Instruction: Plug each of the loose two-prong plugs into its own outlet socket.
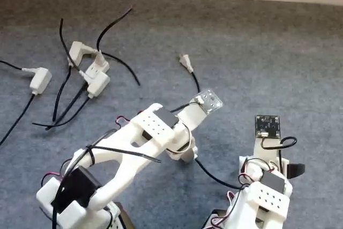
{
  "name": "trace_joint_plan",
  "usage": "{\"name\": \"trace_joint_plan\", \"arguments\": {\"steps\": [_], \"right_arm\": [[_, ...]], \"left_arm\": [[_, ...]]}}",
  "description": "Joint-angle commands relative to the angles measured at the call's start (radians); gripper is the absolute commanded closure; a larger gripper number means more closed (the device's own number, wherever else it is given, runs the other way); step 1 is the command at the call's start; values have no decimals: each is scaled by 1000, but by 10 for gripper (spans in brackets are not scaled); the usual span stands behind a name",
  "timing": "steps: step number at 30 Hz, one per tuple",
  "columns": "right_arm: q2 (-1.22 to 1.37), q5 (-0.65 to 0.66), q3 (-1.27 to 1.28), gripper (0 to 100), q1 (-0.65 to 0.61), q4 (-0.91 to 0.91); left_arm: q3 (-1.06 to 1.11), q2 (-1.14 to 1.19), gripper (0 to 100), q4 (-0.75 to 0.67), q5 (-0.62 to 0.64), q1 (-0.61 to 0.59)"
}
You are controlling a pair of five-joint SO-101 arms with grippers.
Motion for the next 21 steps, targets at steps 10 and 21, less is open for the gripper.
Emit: {"name": "trace_joint_plan", "arguments": {"steps": [10, 21], "right_arm": [[-2, 11, -2, 484, -48, -10], [-2, 12, -2, 484, -50, -10]], "left_arm": [[-82, 13, 733, 2, -86, -30], [-50, 15, 564, -3, -143, -54]]}}
